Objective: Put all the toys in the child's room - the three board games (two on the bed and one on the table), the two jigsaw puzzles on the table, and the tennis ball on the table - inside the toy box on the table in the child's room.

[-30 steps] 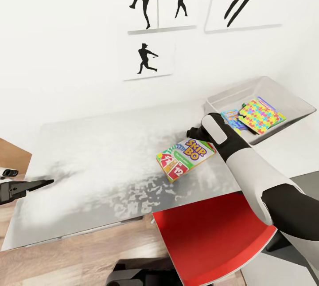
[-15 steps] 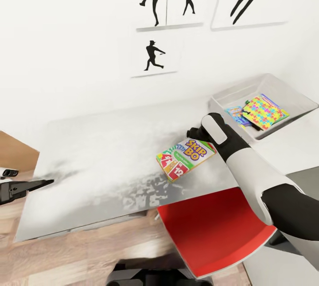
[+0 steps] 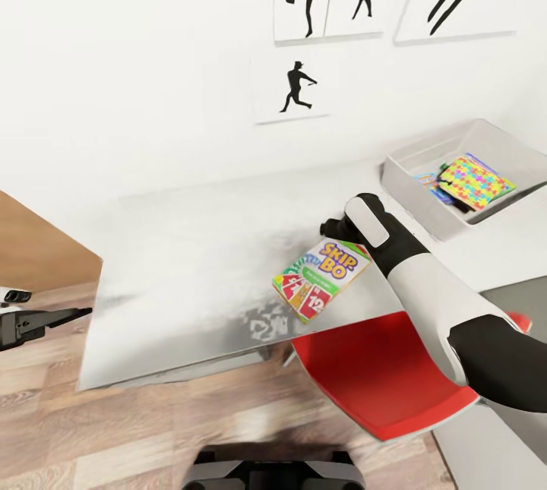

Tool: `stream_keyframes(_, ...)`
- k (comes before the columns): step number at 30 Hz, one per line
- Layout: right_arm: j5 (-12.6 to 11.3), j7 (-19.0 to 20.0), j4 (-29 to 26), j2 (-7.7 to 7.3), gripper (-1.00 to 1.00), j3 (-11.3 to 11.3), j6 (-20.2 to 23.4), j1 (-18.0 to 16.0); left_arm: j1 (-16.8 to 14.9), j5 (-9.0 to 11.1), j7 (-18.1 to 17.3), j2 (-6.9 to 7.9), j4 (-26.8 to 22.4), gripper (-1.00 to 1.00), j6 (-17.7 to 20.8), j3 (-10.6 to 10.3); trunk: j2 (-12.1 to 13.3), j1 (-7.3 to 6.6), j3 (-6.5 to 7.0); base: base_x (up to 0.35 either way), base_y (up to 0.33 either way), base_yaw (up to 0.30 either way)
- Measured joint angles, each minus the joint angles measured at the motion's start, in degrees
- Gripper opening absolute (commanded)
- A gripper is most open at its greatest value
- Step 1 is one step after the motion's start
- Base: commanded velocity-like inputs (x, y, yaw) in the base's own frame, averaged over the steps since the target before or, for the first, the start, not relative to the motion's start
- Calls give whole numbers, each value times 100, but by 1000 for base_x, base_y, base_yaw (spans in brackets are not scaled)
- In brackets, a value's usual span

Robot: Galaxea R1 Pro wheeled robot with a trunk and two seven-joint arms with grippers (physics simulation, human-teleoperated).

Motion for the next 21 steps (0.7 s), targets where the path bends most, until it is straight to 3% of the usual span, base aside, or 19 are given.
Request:
stream_keyframes(15, -88, -1, 0, -4, 100, -8, -31, 2, -1, 0, 0, 0, 1, 100, 0, 4, 1, 1, -1, -108, 229, 0)
stream_keyframes(21, -98, 3, 3, -5, 100, -10, -28, 2, -2, 1, -1, 0, 3, 100, 2, 1, 1, 0, -1, -44, 78, 0)
